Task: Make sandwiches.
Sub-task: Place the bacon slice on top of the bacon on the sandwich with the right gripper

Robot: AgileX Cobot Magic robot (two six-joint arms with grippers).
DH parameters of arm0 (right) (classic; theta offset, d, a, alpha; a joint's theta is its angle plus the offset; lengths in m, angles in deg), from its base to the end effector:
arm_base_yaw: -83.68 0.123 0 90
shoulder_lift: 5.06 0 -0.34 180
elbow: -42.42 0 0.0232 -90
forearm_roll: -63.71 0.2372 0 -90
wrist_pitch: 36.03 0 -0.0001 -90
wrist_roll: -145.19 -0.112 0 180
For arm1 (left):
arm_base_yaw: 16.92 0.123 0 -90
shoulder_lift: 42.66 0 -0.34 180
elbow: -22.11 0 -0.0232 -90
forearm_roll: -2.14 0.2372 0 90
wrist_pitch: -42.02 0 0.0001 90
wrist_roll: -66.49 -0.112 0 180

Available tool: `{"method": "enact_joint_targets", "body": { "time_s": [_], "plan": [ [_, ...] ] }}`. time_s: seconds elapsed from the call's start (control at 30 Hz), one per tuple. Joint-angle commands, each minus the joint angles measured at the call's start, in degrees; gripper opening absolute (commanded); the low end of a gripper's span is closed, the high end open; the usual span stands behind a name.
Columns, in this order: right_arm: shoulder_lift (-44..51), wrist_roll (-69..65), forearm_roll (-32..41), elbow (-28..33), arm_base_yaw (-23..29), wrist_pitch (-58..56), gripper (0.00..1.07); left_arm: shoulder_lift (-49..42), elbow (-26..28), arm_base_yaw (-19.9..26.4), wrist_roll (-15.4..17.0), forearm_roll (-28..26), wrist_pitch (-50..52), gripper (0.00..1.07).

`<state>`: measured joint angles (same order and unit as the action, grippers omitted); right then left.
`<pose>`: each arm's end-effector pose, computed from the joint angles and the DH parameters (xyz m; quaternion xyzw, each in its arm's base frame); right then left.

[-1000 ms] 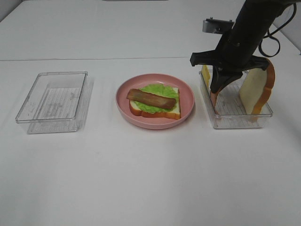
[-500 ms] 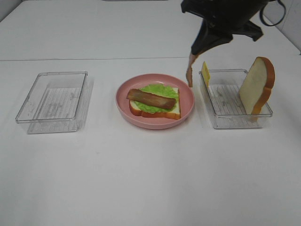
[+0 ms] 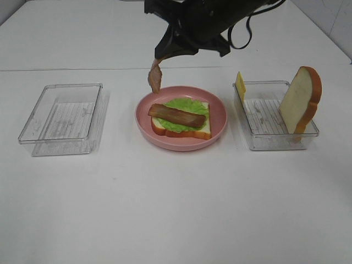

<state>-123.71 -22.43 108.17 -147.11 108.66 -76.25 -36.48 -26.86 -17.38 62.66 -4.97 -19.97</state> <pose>0.3942 0.2396 0.2888 -0.0832 0.9143 0.3369 0.2090 -0.0575 -0.0118 0.2636 0.0356 0.8509 -0.0466 0.5220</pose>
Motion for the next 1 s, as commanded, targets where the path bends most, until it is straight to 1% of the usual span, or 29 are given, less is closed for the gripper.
{"method": "enact_joint_targets", "body": {
  "time_s": [0.03, 0.07, 0.1, 0.13, 0.17, 0.2, 0.37, 0.47, 0.5, 0.53, 0.6, 0.63, 0.67, 0.7, 0.73, 0.8, 0.87, 0.9, 0.97, 1.0],
  "plan": [
    [-4.4, 6.1, 7.9, -0.3, 0.6, 2.5, 0.0, -1.0, 0.0, -0.2, 0.1, 0.2, 0.3, 1.01],
    [-5.1, 7.3, 9.4, -0.3, 0.6, 2.8, 0.0, -1.0, 0.0, -0.2, 0.1, 0.2, 0.3, 1.01],
    [-5.1, 7.3, 9.4, -0.3, 0.6, 2.8, 0.0, -1.0, 0.0, -0.2, 0.1, 0.2, 0.3, 1.01],
    [-6.8, 9.5, 12.5, -0.3, 0.6, 3.2, 0.0, -1.0, 0.0, -0.2, 0.1, 0.2, 0.3, 1.01],
    [-6.8, 9.5, 12.5, -0.3, 0.6, 3.2, 0.0, -1.0, 0.0, -0.2, 0.1, 0.2, 0.3, 1.01],
    [-8.5, 11.7, 15.0, -0.3, 0.6, 3.7, 0.0, -1.0, 0.0, -0.2, 0.1, 0.2, 0.3, 1.01],
    [-10.9, 13.3, 15.9, -0.3, 0.4, 4.9, 0.0, -1.0, 0.0, -0.2, 0.1, 0.2, 0.3, 1.01],
    [-12.2, 13.3, 14.3, -0.3, -0.4, 4.8, 0.0, -1.0, 0.0, -0.2, -0.1, 0.2, 0.3, 1.01],
    [-12.4, 12.9, 11.0, -0.3, -1.0, 4.9, 0.0, -1.0, 0.0, -0.2, 0.0, 0.2, 0.3, 1.0],
    [-12.4, 12.9, 11.0, -0.3, -1.0, 4.9, 0.0, -1.0, 0.0, -0.2, 0.0, 0.2, 0.3, 1.0],
    [-12.4, 11.5, 6.5, -0.3, -2.9, 4.6, 0.0, -1.0, 0.0, -0.2, -0.2, 0.2, 0.3, 1.0],
    [-12.4, 11.5, 6.5, -0.3, -2.9, 4.6, 0.0, -1.0, 0.0, -0.2, -0.2, 0.2, 0.3, 1.0],
    [-12.4, 9.6, 4.6, -0.3, -4.2, 3.8, 0.0, -1.0, 0.0, -0.2, -0.2, 0.2, 0.3, 1.0],
    [-12.4, 9.6, 4.6, -0.3, -4.2, 3.8, 0.0, -1.0, 0.0, -0.2, -0.2, 0.2, 0.3, 1.0],
    [-12.4, 7.8, 2.8, -0.3, -5.4, 2.8, 0.0, -1.0, 0.0, -0.3, -0.2, 0.2, 0.3, 1.0],
    [-12.4, 7.1, 1.8, -0.3, -5.5, 2.1, 0.0, -1.0, 0.0, -0.3, -0.2, 0.2, 0.3, 1.0],
    [-12.4, 5.3, -2.2, -0.3, -5.4, 1.9, 0.0, -1.0, 0.0, -0.3, -0.2, 0.2, 0.3, 1.0],
    [-12.4, 5.3, -2.2, -0.3, -5.4, 1.9, 0.0, -1.0, 0.0, -0.3, -0.2, 0.2, 0.3, 1.0],
    [-12.4, 3.2, -5.1, -0.3, -5.3, 1.7, 0.0, -1.0, 0.0, -0.3, -0.2, 0.2, 0.3, 1.0],
    [-12.4, 3.2, -5.1, -0.3, -5.3, 1.7, 0.0, -1.0, 0.0, -0.3, -0.2, 0.2, 0.3, 1.0]
  ]
}}
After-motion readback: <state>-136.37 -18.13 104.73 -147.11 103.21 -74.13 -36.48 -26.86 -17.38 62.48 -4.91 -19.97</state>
